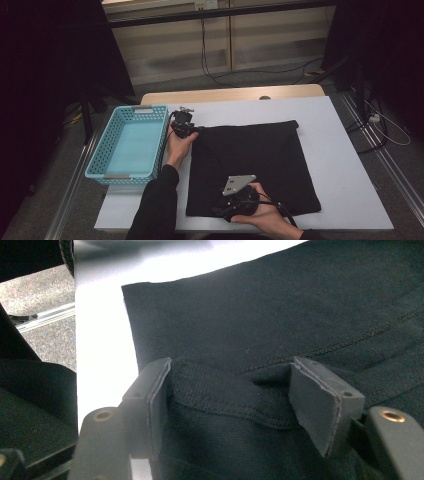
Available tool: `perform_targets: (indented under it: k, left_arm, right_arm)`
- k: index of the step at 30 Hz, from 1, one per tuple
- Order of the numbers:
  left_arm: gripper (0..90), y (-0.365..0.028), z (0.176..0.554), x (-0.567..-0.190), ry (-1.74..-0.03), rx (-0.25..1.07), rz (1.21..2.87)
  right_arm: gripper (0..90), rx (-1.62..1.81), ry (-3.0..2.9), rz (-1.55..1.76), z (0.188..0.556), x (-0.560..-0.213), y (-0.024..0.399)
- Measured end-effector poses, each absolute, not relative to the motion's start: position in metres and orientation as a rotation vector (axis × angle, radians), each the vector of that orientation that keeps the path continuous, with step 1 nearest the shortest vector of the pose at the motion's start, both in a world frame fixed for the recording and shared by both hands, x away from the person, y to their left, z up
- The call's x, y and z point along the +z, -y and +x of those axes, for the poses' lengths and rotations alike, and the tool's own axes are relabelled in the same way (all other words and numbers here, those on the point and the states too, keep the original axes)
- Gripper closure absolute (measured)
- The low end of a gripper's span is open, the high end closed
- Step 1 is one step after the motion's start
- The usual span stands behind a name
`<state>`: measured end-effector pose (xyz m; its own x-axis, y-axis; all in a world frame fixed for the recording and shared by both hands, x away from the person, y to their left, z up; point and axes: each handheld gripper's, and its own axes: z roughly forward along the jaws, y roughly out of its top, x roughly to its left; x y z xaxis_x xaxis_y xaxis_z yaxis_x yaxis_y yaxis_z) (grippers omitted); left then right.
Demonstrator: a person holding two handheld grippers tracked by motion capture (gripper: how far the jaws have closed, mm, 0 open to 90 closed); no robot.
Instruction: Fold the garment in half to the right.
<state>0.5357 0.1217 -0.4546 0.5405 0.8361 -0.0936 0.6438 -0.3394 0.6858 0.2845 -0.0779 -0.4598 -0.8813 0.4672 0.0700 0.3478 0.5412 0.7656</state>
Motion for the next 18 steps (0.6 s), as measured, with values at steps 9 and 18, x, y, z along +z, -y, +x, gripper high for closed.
perform_targets:
  k: [9,18]
  left_arm:
    - [53.7,-0.119,0.534,-0.454,-1.165,0.338,2.115]
    - [75.8,-0.115,0.525,-0.455,-1.091,0.286,2.132]
  right_arm:
    - [34.4,1.250,-2.629,0.693,0.284,-0.460,0.077]
    - [34.4,1.236,-2.628,0.689,0.283,-0.460,0.076]
